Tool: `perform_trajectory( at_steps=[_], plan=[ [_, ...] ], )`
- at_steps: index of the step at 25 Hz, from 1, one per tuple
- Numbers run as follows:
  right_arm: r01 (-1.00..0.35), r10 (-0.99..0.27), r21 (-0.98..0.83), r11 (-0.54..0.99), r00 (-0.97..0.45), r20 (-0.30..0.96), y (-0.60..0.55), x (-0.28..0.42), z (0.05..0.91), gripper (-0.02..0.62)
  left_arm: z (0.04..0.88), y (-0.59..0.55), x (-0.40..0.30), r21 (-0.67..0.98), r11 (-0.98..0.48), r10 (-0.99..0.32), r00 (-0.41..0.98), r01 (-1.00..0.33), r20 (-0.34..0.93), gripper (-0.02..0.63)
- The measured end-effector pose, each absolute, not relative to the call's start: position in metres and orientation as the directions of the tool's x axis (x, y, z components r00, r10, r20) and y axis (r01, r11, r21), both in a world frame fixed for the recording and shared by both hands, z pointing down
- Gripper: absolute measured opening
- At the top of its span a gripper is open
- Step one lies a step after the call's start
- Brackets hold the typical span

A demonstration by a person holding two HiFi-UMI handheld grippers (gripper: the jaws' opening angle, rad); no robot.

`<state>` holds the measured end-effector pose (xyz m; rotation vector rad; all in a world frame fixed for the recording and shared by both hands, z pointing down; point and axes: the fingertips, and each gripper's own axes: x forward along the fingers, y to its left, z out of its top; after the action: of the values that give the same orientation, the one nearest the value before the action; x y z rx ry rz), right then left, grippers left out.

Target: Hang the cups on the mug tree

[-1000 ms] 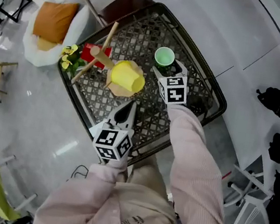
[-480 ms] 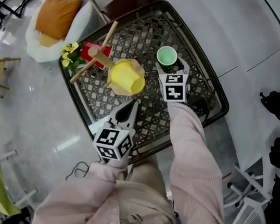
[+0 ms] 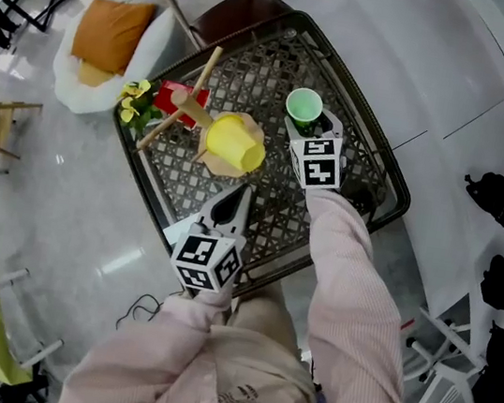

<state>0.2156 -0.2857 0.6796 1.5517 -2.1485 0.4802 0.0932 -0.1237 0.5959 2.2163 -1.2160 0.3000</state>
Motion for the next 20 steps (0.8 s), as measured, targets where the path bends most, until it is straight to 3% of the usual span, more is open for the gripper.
perform_trajectory(
  at_steps=[20],
  plan=[
    [-0.954,-0.877,0.094,0.286,-0.221,0.426,-0.277,0.212,0.548,0.262,0.529,-0.109,0.063,0.394,-0.490,-0.689,0.623,-0.777,0.371,-0.002]
  ],
)
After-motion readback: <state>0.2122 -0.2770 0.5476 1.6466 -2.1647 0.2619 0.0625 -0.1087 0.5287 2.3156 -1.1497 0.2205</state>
